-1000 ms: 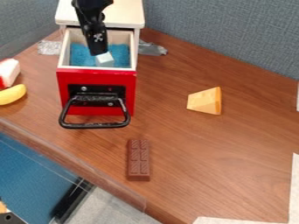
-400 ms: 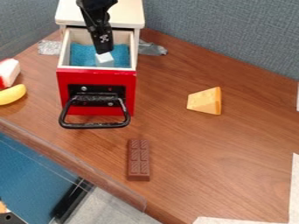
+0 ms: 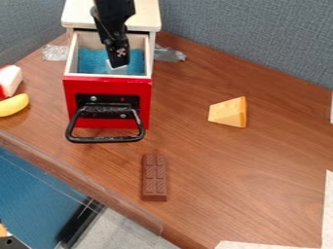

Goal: Take the thing out of the drawer and put it on the left side of the table

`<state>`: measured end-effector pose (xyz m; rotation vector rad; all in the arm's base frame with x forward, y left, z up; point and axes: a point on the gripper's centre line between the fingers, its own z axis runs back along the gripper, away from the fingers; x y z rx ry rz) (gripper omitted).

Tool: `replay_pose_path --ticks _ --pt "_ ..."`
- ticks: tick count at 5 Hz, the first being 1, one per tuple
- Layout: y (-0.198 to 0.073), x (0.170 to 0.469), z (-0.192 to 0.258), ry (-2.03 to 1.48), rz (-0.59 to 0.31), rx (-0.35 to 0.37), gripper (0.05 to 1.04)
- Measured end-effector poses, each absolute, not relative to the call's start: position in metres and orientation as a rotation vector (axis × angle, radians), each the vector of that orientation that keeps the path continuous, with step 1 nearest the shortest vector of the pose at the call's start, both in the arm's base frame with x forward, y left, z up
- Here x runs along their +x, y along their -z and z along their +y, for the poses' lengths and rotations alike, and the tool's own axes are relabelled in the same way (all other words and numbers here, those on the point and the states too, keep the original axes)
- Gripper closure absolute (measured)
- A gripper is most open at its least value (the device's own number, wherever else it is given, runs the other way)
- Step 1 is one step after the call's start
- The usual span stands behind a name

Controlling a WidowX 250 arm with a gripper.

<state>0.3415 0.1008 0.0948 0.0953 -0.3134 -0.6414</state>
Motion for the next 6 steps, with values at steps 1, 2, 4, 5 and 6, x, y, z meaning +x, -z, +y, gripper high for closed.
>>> replay_pose_path --ticks 1,2,4,5,6 --pt "-0.085 0.340 0.099 0.648 -0.297 0.116 0.083" --pt "-0.079 0.339 0.095 0.663 -0.290 0.136 0.083" --pt "-0.069 0.334 0.094 0.663 -0.281 0.162 0.138" --pt "-0.064 0.329 0.093 0.667 -0.275 0.159 0.435" --pt "-0.064 0.327 0.092 0.668 -0.277 0.157 0.619"
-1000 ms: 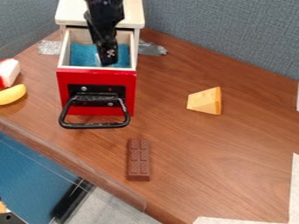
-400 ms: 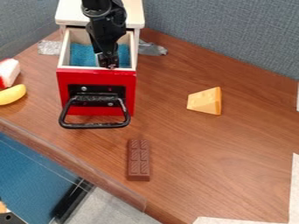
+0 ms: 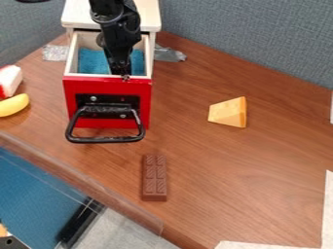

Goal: Take the thing out of the drawer and put it on the left side of the table

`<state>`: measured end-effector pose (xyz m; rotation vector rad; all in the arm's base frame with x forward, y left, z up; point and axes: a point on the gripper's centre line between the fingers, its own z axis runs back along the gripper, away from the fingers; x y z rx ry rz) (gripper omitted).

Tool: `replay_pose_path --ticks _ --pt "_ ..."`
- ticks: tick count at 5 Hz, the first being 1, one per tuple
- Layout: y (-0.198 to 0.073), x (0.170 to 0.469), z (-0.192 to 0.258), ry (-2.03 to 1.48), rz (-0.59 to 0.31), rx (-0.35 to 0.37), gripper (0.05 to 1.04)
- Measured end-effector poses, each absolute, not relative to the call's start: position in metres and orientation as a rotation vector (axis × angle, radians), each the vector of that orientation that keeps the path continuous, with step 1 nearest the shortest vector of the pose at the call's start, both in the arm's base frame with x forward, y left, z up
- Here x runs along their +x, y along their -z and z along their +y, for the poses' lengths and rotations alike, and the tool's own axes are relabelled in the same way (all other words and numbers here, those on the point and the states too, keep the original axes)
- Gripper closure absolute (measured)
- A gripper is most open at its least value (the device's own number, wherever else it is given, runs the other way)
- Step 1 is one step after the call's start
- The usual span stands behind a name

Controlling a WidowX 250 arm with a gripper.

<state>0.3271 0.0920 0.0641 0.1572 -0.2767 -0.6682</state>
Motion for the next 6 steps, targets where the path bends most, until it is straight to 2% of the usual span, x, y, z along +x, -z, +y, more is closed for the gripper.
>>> replay_pose_path --ticks 2,5,6 --pt "-0.065 0.324 0.092 0.695 -0.282 0.107 0.620" --pt "-0.133 0.316 0.097 0.692 -0.480 0.080 0.620" --pt "-0.150 0.305 0.109 0.662 -0.504 0.095 0.620"
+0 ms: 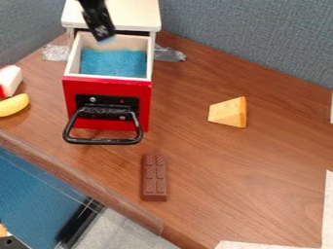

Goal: Take the thing out of the drawer and put it on the left side of the table

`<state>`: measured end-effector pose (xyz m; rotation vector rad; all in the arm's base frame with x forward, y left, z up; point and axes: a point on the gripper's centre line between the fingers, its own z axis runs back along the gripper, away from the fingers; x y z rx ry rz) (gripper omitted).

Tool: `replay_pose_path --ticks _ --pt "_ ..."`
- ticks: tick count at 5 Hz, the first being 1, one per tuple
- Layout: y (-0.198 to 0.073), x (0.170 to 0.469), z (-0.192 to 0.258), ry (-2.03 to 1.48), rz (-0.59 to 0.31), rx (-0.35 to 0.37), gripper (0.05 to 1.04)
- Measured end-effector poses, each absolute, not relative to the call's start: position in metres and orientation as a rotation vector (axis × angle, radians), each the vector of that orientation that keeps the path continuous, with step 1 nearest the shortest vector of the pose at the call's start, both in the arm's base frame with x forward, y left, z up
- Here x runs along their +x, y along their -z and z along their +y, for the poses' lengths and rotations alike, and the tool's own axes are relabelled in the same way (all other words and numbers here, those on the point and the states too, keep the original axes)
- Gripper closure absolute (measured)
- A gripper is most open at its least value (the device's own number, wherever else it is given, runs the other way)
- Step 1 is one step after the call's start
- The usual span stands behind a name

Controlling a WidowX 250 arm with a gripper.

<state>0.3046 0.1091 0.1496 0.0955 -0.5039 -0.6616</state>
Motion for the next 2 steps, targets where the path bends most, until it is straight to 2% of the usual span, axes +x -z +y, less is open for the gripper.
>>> replay_pose_path --ticks 2 --pt "-0.151 0.264 0.159 0.525 -0.440 0.093 0.620"
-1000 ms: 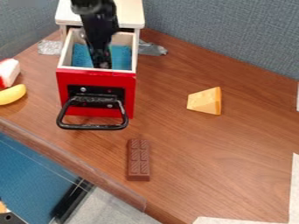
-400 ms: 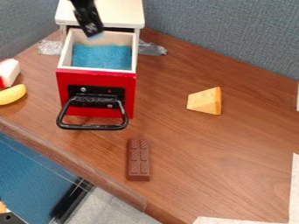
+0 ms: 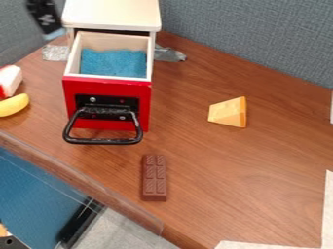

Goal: Take the thing out of the drawer and put it on the left side of the table

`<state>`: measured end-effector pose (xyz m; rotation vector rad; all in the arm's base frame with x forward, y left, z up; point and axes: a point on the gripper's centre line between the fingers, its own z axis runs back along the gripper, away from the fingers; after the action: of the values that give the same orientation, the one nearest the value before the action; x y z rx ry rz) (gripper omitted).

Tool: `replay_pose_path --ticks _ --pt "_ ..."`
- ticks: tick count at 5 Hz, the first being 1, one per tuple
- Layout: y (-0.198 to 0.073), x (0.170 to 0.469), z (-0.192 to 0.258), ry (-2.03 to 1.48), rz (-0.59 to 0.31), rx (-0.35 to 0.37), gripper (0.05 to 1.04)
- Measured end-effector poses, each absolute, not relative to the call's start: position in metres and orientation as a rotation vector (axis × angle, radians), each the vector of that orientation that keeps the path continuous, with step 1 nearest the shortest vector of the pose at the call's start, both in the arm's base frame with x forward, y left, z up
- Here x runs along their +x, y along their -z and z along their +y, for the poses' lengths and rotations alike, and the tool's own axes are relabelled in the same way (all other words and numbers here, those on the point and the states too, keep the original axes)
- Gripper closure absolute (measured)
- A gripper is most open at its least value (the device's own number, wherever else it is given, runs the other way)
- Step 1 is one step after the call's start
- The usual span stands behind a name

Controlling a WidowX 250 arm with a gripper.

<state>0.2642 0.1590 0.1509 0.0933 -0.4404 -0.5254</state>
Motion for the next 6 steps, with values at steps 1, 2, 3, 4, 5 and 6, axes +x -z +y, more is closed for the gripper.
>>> replay_pose_path --ticks 1,2,3,4,5,6 --pt "-0.144 0.254 0.178 0.495 -0.422 0.104 0.620" --pt "-0.133 0.252 0.198 0.462 -0.381 0.099 0.620" --pt "-0.113 0.254 0.222 0.416 -0.311 0.057 0.620" --pt "-0.094 0.255 0.231 0.411 -0.276 0.061 0.620" --pt "-0.079 0.258 0.231 0.427 -0.281 0.010 0.620" --pt "-0.063 0.260 0.226 0.449 -0.296 -0.063 0.620"
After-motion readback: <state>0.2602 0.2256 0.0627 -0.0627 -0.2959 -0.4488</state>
